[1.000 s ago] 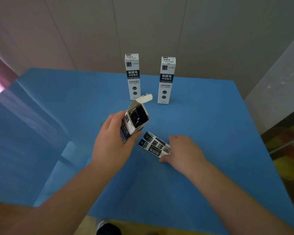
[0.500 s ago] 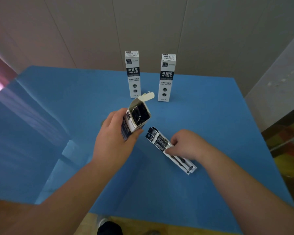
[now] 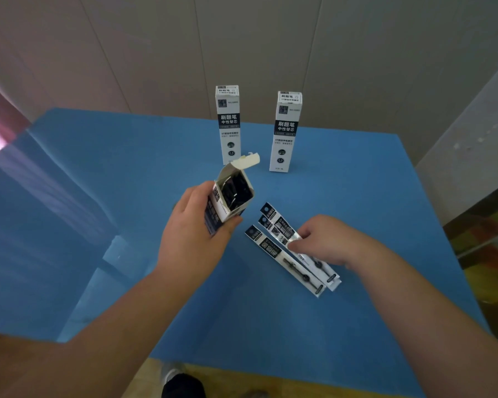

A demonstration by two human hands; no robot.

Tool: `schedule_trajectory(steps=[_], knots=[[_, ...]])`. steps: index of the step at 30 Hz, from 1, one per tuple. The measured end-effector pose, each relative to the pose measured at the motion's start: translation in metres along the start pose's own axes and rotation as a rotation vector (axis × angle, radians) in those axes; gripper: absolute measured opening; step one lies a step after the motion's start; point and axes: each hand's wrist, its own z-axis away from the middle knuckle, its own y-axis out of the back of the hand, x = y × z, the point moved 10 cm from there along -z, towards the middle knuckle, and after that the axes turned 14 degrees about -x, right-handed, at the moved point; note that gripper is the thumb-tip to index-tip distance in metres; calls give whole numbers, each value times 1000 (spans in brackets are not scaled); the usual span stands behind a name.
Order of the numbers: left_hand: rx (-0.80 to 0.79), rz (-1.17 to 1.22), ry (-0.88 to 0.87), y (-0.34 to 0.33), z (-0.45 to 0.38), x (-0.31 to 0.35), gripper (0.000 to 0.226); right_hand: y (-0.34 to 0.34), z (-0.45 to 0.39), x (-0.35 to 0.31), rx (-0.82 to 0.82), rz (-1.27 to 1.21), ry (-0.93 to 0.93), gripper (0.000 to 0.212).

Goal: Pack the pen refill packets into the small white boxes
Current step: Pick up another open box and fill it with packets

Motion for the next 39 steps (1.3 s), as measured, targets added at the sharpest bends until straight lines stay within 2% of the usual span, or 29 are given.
schedule_trajectory(steps=[4,10,16,21,24,27,31,33,39], knots=[[-9,13,-1,-1,0,0,52,-3,-1,-16,-27,127,40,50],[-11,7,3,-1,1,0,51,-15,-2,-28,10,306,-2,36],[-12,12,0,0,2,0,51,-18,-1,-31,38,341,-36,26],[-16,19,-6,0,2,1,51,-24,-4,-30,-23,350,-67,27],[-14,19,-8,0,2,0,52,-25,-3,-27,-52,330,-70,21],[-16,16,-3,0,2,-1,52,-19,2,-21,-49,184,-56,25],[-23,17,-4,0,2,-1,51,-10,10,-14,-56,-304,39,6],[-22,28,-3,0,3,-2,51,-6,17,-12,-60,-527,82,4],[-22,36,-1,1,3,-2,50,11,45,-19,-38,-885,259,7]])
